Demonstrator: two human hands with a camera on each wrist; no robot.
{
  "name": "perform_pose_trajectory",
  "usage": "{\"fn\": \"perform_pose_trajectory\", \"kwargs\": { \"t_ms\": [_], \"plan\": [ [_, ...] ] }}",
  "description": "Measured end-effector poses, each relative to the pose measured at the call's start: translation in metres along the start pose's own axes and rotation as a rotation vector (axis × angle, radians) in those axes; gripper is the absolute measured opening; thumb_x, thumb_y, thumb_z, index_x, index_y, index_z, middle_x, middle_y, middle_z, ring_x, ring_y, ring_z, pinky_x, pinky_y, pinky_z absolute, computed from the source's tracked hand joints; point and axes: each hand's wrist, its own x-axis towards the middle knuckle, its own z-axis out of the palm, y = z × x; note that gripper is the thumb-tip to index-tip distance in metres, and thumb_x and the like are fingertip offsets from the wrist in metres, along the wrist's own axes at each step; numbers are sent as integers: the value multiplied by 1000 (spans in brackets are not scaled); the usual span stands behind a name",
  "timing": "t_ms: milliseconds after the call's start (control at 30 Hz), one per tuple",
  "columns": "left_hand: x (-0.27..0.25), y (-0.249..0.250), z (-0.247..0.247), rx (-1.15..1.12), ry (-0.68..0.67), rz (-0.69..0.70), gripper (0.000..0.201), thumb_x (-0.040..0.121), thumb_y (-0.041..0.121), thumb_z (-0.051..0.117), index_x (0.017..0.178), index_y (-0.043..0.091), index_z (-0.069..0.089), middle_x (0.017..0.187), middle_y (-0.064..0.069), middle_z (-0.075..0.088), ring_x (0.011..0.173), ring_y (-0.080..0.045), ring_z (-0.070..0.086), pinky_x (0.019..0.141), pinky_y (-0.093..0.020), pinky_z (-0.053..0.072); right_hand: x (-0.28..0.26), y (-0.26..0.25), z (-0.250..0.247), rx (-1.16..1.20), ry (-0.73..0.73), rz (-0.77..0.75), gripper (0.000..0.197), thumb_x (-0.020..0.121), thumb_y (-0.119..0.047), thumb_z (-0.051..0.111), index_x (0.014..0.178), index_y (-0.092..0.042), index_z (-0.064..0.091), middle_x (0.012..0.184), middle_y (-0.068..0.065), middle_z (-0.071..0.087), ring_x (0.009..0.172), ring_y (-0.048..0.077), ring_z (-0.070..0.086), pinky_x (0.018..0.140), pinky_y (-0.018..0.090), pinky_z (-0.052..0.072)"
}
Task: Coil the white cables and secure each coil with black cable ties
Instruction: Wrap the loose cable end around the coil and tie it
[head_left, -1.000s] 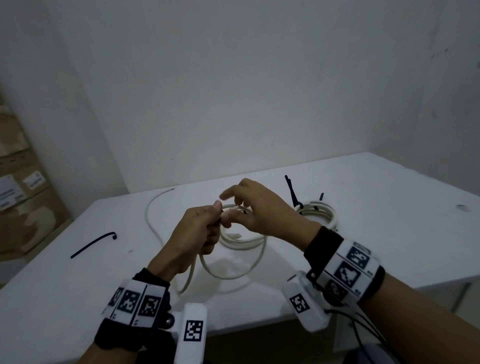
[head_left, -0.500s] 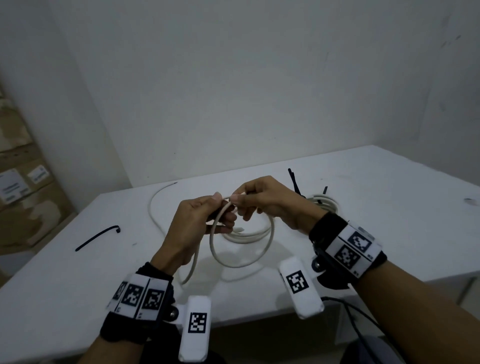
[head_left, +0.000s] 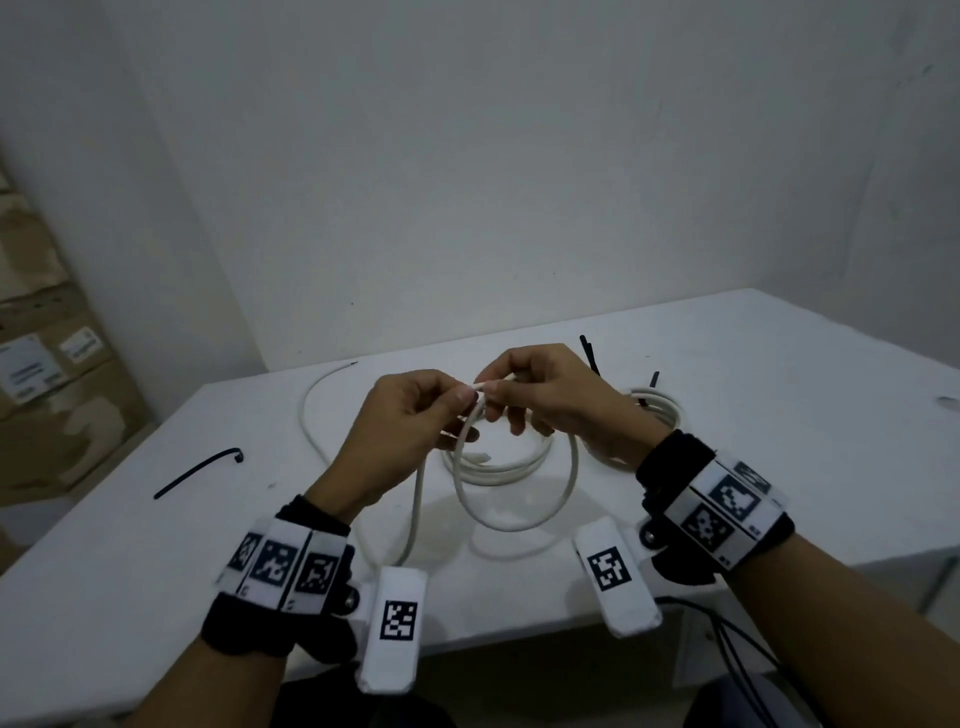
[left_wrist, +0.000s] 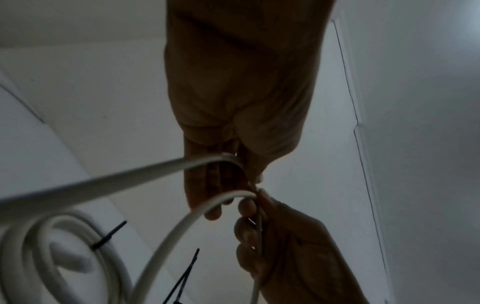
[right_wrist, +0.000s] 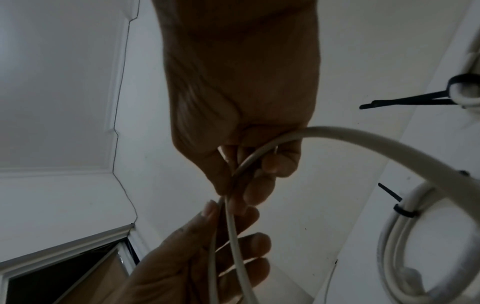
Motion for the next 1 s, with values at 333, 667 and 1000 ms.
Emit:
{"fn": "perform_pose_trajectory", "kwargs": {
  "t_ms": [333, 667, 1000],
  "plan": [
    [-12, -15, 7, -328, 221, -20, 19, 97, 9, 50, 83, 2, 60, 90, -16, 73, 79, -31, 71, 73, -40, 60, -7, 16, -20, 268, 133, 73, 20, 89, -7, 56, 107, -6, 65, 70, 1, 71, 63, 4, 64, 64, 15, 43],
    [-15, -4, 6, -198, 4, -132, 28, 92, -3, 39, 99, -2, 66, 90, -20, 73, 83, -34, 71, 74, -42, 58, -8, 9, -3, 355, 143, 99, 21, 87, -14, 60, 107, -19, 61, 75, 1, 72, 76, 17, 56, 72, 28, 37],
    [-10, 3, 33, -269, 275, -28, 15, 95, 13, 56, 83, 7, 63, 48, 0, 43, 36, -12, 35, 37, -18, 28, -9, 6, 15, 336, 222, -39, 19, 87, -10, 64, 102, -13, 53, 79, 6, 68, 66, 8, 58, 61, 16, 43]
  ]
}}
